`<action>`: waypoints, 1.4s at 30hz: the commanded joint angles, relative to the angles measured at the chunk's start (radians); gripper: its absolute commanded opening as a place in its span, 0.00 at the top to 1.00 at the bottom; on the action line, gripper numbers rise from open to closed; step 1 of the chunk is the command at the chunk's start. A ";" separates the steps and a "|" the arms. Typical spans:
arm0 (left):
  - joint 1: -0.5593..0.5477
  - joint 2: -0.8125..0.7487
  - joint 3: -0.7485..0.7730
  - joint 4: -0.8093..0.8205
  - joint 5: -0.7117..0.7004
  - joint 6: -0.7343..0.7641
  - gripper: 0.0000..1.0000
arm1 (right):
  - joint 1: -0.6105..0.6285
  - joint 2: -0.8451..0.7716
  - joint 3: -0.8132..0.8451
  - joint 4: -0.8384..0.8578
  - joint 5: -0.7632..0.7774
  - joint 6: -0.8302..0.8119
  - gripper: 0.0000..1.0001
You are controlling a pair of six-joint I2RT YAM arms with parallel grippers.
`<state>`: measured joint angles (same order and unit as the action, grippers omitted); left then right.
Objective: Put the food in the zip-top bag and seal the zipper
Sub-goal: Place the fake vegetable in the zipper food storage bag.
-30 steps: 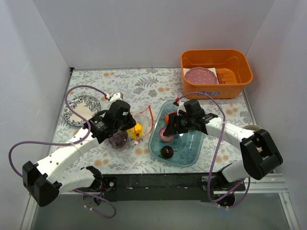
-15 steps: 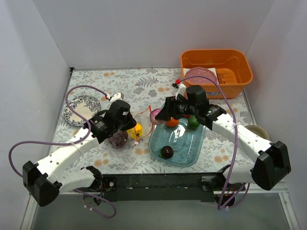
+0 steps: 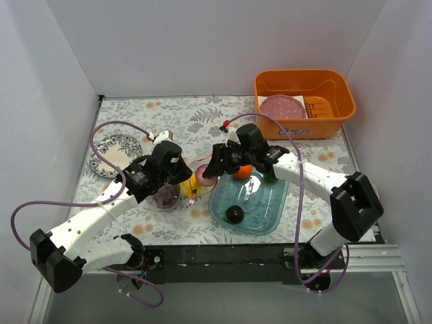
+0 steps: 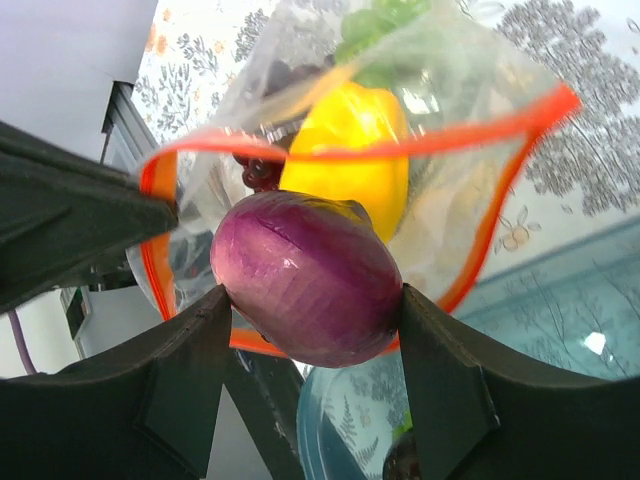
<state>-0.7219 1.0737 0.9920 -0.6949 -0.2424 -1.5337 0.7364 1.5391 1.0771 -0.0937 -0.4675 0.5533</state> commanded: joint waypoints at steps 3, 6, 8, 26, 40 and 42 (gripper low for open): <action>0.003 -0.034 0.030 0.008 0.002 -0.009 1.00 | 0.032 0.084 0.119 0.135 0.004 0.023 0.84; 0.003 -0.044 0.033 0.006 -0.006 -0.019 1.00 | 0.046 0.148 0.174 0.141 -0.036 0.028 0.72; 0.003 -0.055 0.037 0.006 -0.006 -0.022 1.00 | 0.058 0.168 0.181 0.140 -0.036 0.027 0.58; 0.003 -0.058 0.079 -0.008 -0.057 -0.019 1.00 | 0.047 0.039 0.027 0.209 -0.022 0.011 0.29; 0.003 -0.069 0.077 -0.005 -0.057 -0.026 1.00 | 0.067 0.141 0.032 0.327 -0.080 0.063 0.12; 0.003 -0.072 0.077 -0.006 -0.058 -0.029 1.00 | 0.067 0.132 0.017 0.330 -0.071 0.059 0.10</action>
<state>-0.7219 1.0340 1.0302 -0.7105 -0.2810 -1.5524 0.7933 1.6791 1.0832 0.2066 -0.5278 0.6346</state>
